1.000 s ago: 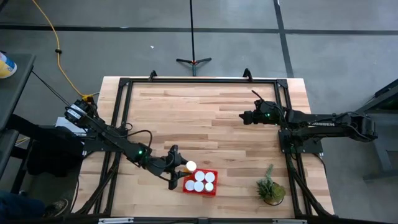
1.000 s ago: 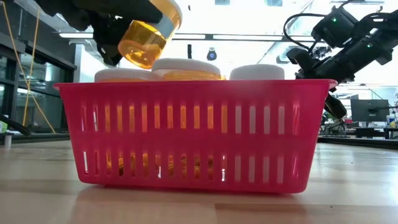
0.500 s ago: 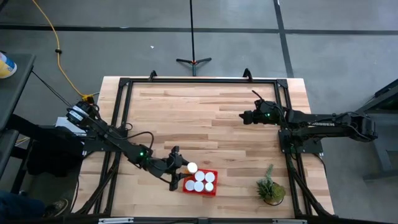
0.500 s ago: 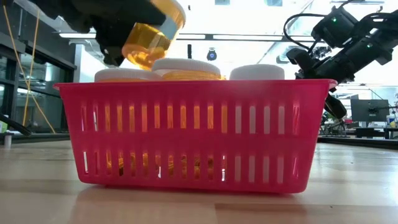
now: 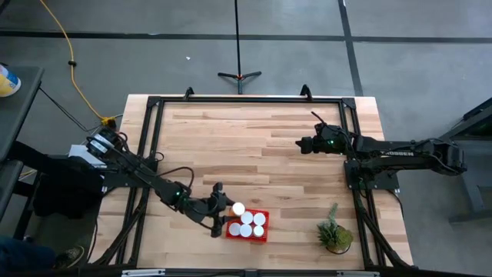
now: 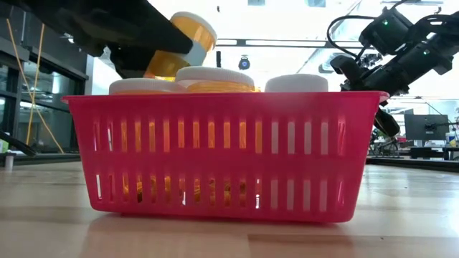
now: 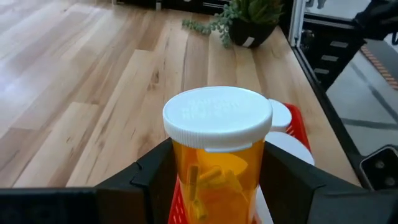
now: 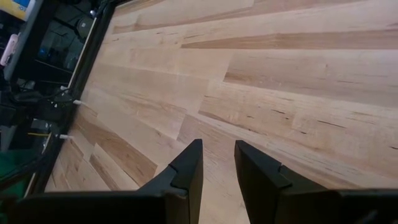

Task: Pick and place pill bottles into a basket
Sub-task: Put the orange pill bottle into the red basket

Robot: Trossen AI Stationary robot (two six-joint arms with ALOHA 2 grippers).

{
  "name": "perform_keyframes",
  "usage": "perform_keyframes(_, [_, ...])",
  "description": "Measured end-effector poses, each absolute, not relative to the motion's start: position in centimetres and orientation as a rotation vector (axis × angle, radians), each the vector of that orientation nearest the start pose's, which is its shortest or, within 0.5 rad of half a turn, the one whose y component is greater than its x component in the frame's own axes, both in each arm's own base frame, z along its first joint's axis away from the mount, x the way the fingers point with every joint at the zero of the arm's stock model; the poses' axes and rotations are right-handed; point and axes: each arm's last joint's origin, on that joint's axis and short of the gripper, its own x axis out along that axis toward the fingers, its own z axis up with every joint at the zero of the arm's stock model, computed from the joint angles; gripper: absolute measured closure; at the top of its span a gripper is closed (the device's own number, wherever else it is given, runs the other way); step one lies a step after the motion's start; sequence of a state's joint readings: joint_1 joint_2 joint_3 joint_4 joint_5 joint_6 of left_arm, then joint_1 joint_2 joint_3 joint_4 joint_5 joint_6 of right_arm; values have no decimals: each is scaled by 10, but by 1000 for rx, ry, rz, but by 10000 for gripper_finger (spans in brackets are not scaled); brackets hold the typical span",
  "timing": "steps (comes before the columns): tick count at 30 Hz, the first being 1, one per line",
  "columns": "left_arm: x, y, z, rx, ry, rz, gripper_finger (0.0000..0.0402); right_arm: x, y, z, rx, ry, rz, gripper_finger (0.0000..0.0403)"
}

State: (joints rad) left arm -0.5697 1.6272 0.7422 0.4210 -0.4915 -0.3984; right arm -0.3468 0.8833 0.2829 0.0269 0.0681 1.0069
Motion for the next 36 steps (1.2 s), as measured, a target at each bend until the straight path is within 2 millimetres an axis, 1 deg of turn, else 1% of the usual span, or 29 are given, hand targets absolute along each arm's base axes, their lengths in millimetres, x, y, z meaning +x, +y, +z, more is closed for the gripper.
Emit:
perform_keyframes(7, [280, -163, 160, -133, 427, 16, 167, 159, -60, 166, 1043, 322, -660, 318])
perform_keyframes(20, [283, -165, 163, -153, 385, 13, 167, 159, -60, 166, 1040, 323, -659, 318])
perform_keyframes(24, [283, -164, 163, -115, 385, 13, 167, 159, -60, 166, 1039, 323, -659, 318])
perform_keyframes(36, [283, -164, 163, -107, 376, 34, 167, 159, -60, 166, 1039, 323, -659, 318])
